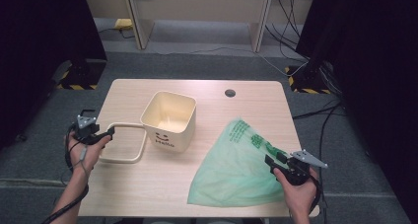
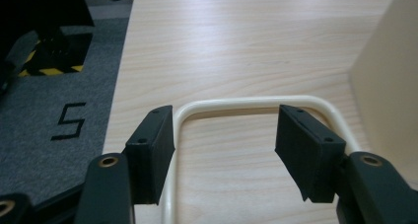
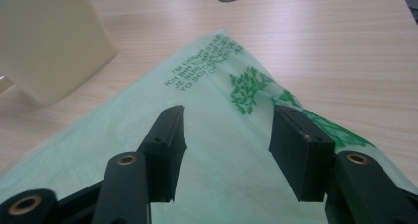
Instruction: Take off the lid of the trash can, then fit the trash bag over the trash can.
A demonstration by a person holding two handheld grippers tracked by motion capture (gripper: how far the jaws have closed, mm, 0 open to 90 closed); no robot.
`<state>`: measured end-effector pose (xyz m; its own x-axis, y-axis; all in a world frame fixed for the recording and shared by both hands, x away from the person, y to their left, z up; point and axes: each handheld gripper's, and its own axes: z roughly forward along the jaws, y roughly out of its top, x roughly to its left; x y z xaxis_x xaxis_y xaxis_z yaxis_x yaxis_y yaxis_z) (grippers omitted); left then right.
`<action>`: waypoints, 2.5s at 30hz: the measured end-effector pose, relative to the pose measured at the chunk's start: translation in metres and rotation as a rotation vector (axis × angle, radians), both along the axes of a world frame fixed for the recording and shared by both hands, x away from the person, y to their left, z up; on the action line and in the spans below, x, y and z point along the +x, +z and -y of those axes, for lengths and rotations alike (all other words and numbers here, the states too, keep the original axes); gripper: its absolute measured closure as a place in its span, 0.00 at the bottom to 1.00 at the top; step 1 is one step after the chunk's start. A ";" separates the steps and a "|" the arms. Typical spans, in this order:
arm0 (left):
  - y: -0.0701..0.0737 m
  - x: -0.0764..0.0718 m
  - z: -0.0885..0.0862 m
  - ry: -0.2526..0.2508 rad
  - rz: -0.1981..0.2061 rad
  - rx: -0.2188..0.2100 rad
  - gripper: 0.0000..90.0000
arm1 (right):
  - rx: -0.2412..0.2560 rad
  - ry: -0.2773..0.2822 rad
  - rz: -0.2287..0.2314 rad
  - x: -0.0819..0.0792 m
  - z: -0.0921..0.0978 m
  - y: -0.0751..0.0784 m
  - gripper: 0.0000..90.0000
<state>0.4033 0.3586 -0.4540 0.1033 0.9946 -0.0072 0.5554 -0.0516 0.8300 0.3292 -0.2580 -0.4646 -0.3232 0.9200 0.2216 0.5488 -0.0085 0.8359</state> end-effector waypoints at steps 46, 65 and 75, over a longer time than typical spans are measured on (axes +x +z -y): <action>0.003 -0.017 0.019 -0.094 0.011 0.003 0.45 | -0.329 0.535 -0.238 0.030 -0.036 -0.018 0.30; 0.007 0.003 0.046 -0.210 0.017 0.061 0.47 | -0.433 0.553 -0.234 0.043 -0.040 -0.033 0.28; 0.003 0.003 0.063 -0.334 0.028 0.090 0.49 | -0.434 0.523 -0.262 0.046 -0.038 -0.027 0.64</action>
<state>0.4060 0.2952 -0.4507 0.4223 0.9023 0.0864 0.4724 -0.3004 0.8286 0.3750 -0.2197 -0.4913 -0.7309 0.6825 0.0022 0.5730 0.6118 0.5453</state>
